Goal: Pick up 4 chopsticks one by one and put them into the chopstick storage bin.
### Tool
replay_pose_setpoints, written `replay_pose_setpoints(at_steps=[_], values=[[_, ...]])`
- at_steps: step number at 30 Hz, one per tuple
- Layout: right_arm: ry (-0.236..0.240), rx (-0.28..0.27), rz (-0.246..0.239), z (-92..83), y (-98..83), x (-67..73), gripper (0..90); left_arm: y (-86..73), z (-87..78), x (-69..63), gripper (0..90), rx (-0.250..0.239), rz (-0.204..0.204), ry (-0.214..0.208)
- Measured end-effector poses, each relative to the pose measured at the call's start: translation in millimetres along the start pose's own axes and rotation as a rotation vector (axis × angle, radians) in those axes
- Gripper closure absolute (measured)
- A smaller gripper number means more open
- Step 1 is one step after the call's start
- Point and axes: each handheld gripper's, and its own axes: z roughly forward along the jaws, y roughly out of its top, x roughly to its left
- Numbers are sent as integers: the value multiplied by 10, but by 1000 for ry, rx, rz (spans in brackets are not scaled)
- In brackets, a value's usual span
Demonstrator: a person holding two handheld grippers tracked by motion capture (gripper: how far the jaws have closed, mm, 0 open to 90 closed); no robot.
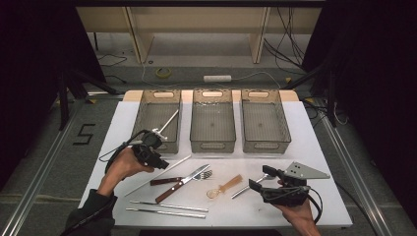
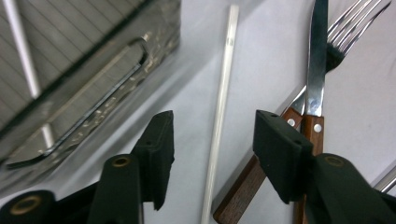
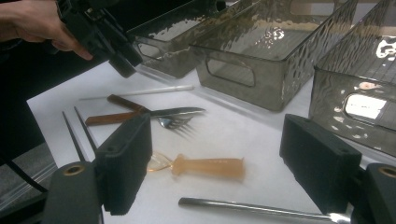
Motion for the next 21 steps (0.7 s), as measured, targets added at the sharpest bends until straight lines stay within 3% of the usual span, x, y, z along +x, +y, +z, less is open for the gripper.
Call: replay_pose_setpoints(at_steps=[7, 21], values=[[2, 5, -1, 0, -1, 7, 263, -26, 157, -12, 584, 74, 15, 10], [5, 5, -7, 5, 2, 18, 263, -48, 310, -17, 714, 112, 30, -17]])
